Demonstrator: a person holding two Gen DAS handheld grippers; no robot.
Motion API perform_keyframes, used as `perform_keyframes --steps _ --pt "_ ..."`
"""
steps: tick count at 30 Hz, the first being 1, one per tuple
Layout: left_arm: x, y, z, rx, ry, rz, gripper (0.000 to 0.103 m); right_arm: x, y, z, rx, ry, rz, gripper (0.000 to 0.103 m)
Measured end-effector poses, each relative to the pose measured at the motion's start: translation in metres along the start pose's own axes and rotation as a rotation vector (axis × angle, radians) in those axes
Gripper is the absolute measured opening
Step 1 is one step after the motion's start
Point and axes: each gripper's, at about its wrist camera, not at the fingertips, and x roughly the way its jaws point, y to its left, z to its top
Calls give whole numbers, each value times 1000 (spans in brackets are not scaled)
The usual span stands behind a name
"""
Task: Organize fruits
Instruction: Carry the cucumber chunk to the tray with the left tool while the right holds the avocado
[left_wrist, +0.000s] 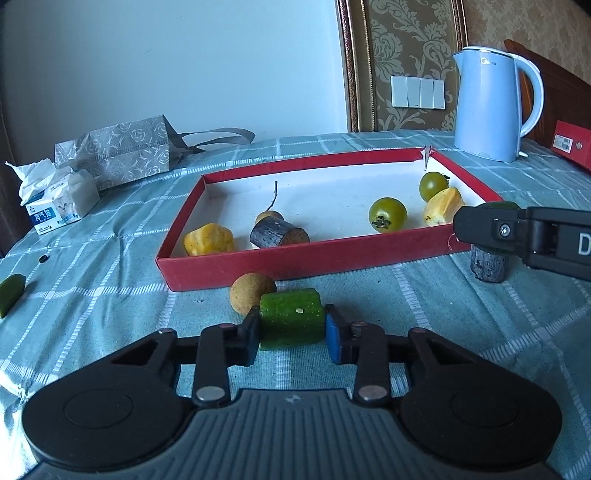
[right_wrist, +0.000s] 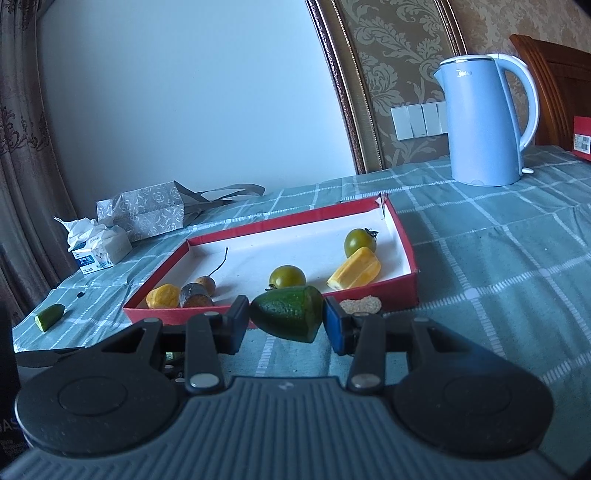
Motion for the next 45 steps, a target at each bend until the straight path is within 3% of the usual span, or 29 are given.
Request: perform_keyframes --steps 18,45 --pt "-14 19 1 -49 -37 34 33 3 7 -6 -41 -11 -30 41" --pt "-24 25 17 -55 -95 83 33 6 11 -13 -61 -18 4 41"
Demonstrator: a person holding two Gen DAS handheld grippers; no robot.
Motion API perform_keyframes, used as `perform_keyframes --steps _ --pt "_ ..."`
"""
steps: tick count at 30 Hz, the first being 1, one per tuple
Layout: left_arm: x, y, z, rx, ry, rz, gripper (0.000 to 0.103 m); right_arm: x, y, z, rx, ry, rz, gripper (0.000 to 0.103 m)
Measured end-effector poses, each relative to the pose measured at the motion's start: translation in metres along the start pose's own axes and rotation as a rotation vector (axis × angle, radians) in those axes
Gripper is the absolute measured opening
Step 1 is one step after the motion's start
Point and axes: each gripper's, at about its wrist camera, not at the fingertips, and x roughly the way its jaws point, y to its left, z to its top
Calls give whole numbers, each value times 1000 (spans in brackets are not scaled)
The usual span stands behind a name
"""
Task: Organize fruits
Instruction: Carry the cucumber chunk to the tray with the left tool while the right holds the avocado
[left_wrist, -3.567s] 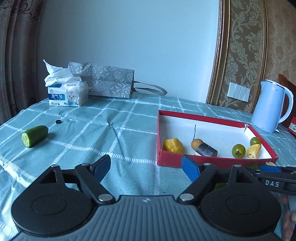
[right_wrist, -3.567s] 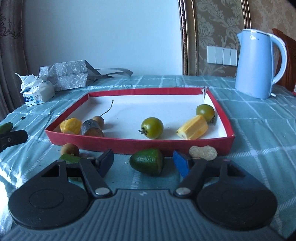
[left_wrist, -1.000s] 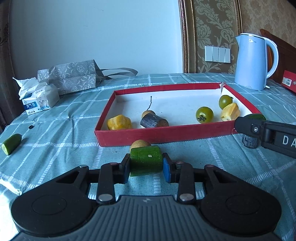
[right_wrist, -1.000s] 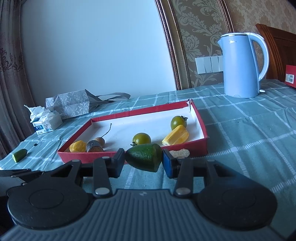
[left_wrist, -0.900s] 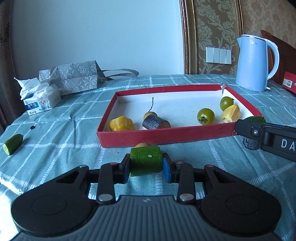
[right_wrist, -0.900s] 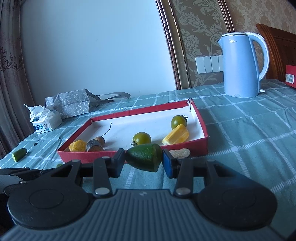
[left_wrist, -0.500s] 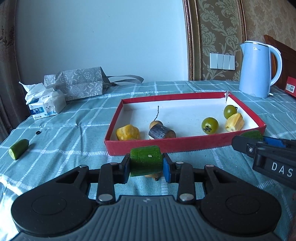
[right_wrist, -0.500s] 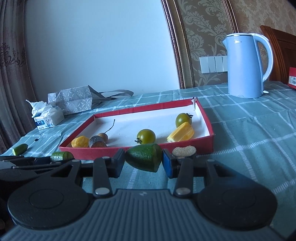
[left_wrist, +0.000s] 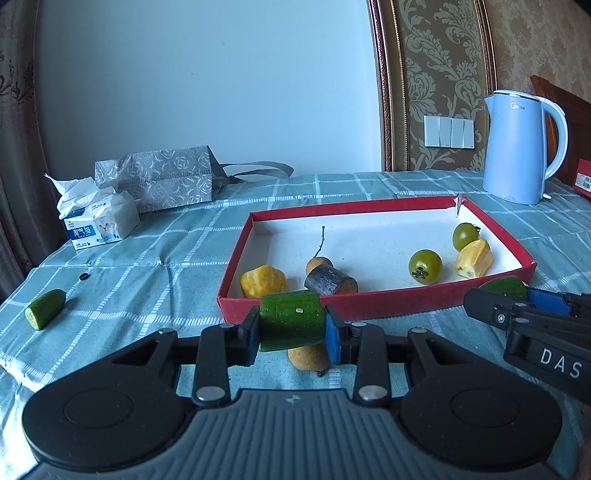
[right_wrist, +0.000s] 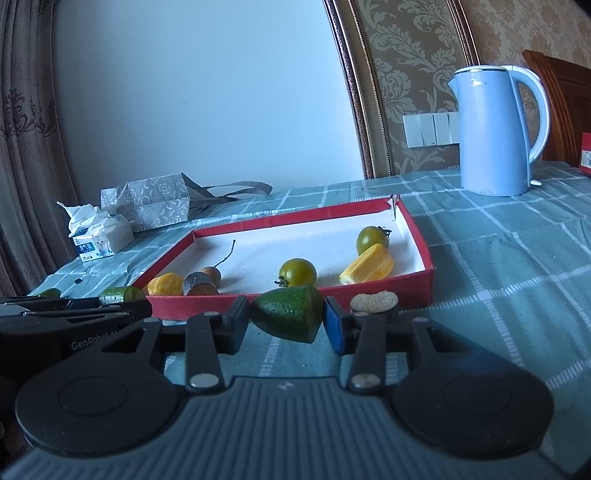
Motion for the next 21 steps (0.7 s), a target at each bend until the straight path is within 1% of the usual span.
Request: perform_keyframes --steps 16,21 --pt "-3 0 9 15 -29 17 33 -2 0 -1 8 -9 11 41" --pt "-2 8 9 -6 -29 29 33 -2 0 -1 8 -9 12 41"
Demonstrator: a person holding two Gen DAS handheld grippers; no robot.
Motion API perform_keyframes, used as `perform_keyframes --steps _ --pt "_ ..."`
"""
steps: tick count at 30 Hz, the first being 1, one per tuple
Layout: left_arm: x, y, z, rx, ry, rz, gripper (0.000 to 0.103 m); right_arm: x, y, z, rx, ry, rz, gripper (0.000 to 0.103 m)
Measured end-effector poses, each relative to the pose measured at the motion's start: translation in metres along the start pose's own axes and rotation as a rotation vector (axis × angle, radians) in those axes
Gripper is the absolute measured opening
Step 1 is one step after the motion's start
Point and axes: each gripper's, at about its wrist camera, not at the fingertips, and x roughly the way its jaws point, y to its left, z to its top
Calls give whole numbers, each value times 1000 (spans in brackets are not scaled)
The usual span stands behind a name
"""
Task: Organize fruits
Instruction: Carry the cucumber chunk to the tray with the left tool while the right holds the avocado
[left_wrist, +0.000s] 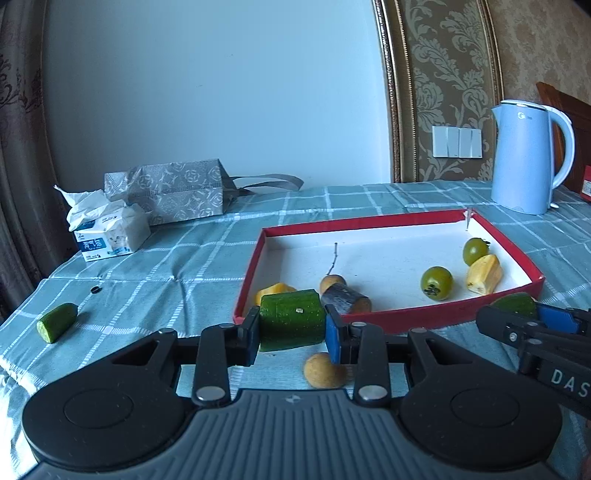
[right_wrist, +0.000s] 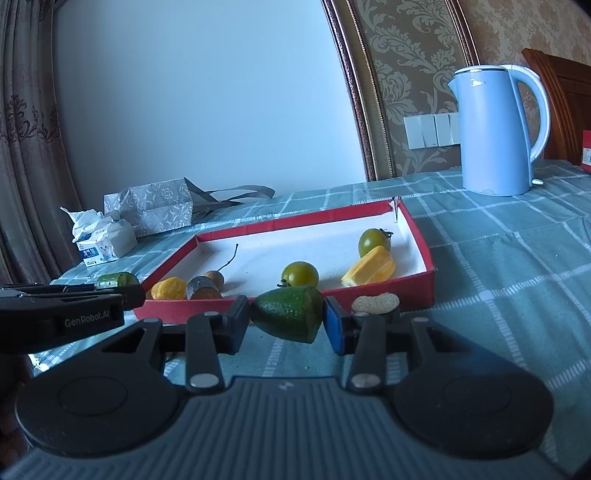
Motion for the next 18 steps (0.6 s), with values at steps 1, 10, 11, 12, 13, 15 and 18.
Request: perform_keyframes --steps 1,10,11,12,13,15,18 --pt "0 2 0 -4 -1 3 33 0 0 0 -1 0 1 41" --pt "2 6 1 -10 -7 16 33 0 1 1 -2 -1 6 41" --pt "1 6 1 -9 -9 15 33 0 1 1 -1 -1 6 41" --pt "1 5 2 -9 -10 15 33 0 1 1 -1 -1 6 41" --pt "1 5 2 -10 -10 13 33 0 1 0 -2 -1 6 41" --pt "1 4 2 -10 -10 11 33 0 1 0 -2 -1 6 41" --pt "2 4 2 -12 -11 10 33 0 1 0 -1 -1 6 41"
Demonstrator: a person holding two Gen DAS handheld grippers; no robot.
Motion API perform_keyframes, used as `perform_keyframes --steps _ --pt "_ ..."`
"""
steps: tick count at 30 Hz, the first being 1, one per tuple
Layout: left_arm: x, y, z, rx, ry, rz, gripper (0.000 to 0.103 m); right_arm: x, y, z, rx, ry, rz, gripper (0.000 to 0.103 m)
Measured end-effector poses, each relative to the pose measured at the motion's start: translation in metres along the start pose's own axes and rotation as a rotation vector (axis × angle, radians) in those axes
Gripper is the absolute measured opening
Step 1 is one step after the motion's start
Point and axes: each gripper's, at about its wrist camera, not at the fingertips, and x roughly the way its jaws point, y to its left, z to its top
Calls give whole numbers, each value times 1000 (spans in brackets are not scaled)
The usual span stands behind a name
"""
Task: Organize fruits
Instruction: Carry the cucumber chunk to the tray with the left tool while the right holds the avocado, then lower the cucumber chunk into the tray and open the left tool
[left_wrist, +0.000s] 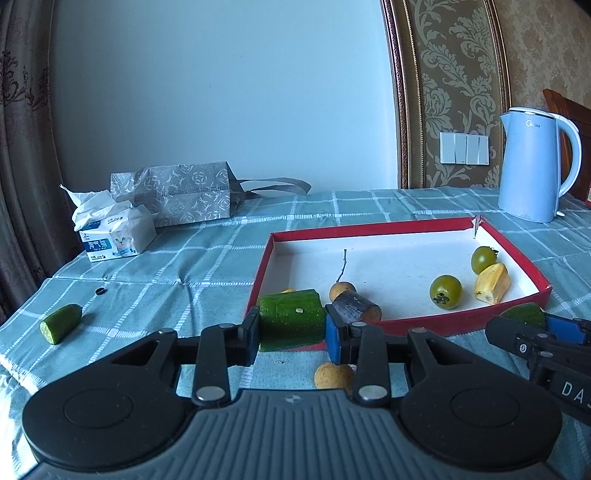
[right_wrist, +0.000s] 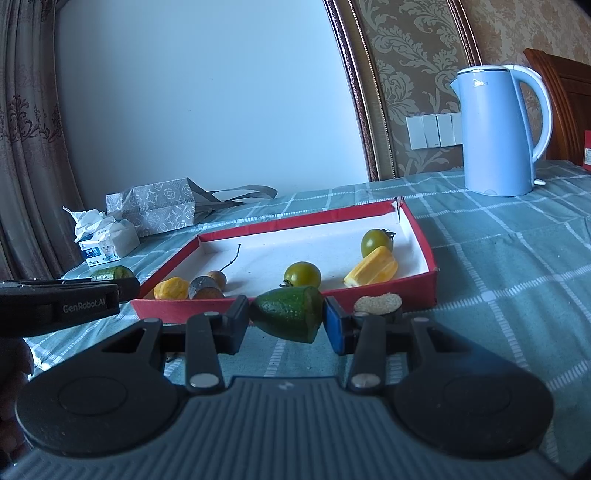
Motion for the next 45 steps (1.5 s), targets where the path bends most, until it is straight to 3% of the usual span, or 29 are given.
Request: perform_keyframes --steps 27,36,37,39,41,45 --pt "22 -7 21 23 -24 13 33 2 0 0 3 0 5 41" --pt "63 -12 34 28 -13 -6 35 2 -2 -1 10 4 10 41" --pt "67 -13 34 31 -22 4 38 3 -2 0 10 6 12 41" --pt "74 -13 35 20 -39 20 60 4 -2 0 11 8 14 41" --pt "78 -10 38 1 -48 33 71 4 -2 0 14 8 16 41" --pt "82 -6 41 -8 -47 47 71 4 -3 -1 16 12 20 41"
